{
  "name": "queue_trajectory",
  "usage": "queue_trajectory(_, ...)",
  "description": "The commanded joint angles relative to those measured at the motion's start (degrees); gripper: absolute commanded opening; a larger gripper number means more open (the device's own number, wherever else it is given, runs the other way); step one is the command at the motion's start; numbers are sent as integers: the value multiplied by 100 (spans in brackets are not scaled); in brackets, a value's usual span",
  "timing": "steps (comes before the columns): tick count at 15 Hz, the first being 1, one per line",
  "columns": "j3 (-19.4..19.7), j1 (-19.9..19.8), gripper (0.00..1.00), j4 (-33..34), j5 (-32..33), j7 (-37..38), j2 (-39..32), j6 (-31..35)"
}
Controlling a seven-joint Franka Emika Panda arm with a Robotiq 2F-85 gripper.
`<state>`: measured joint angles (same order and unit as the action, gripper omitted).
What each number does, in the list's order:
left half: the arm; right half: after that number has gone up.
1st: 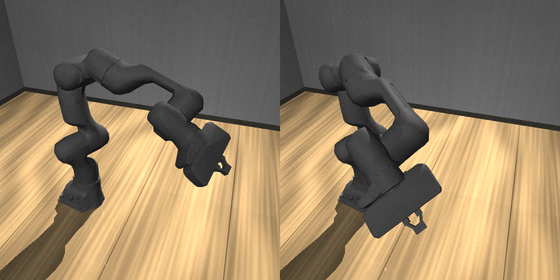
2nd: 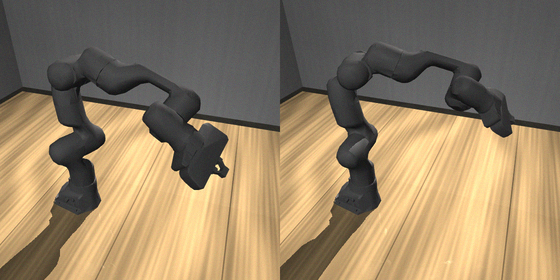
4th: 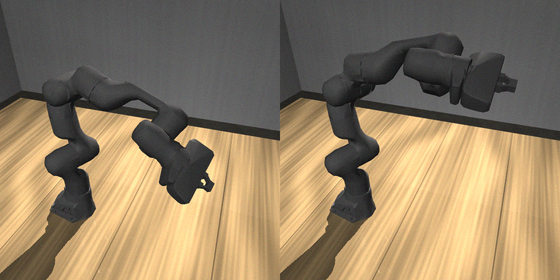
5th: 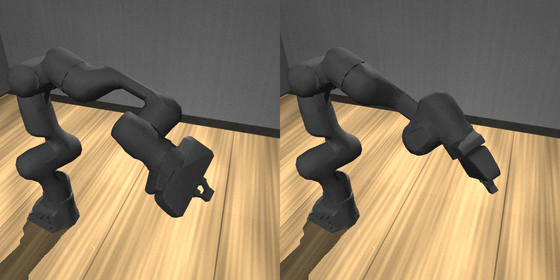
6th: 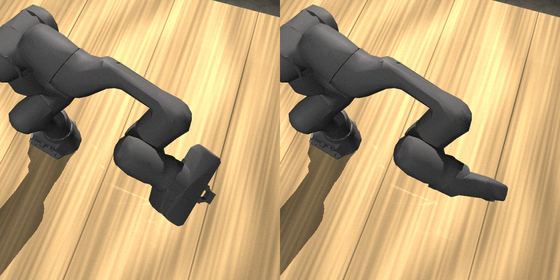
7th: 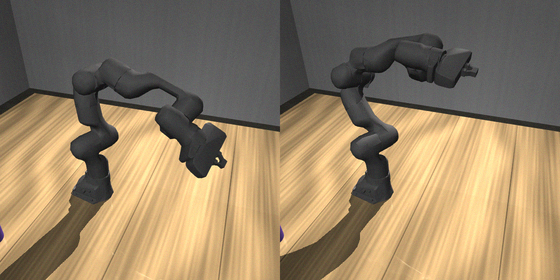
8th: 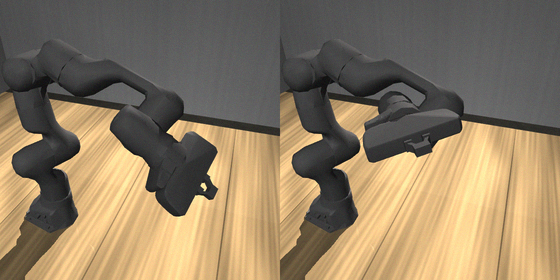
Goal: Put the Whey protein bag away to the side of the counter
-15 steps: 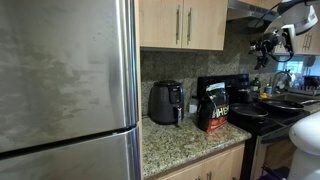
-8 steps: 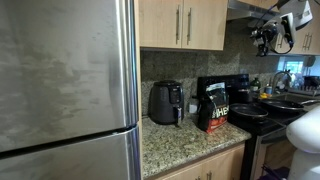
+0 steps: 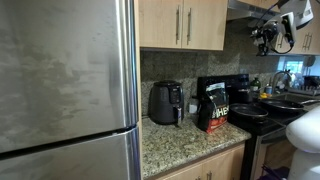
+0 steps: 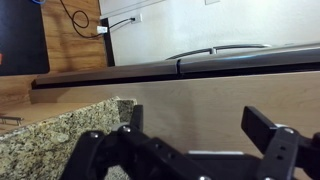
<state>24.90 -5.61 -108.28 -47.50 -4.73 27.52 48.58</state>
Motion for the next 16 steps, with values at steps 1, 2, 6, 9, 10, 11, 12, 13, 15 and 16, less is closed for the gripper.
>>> queue_trajectory(1,-280,-458,100,54,-92,-149,-123,-172)
queue_trajectory(2,-279,-459,100,54,-92,-149,-123,-172)
queue_trajectory(6,-665,-824,100,-240,459,-253,-468,1406)
queue_trajectory(9,-982,-957,100,-673,753,173,-487,2658)
queue_trajectory(10,-801,-804,100,-415,591,-8,-521,2183)
queue_trajectory(11,-841,-800,100,-477,605,-12,-589,2302)
queue_trajectory(12,-845,-794,100,-469,596,-21,-621,2292)
queue_trajectory(13,-842,-794,100,-455,596,-21,-610,2286)
queue_trajectory(15,-1072,-870,100,-537,959,341,-844,2979)
queue_trajectory(16,-1160,-859,100,-632,958,524,-970,3465)
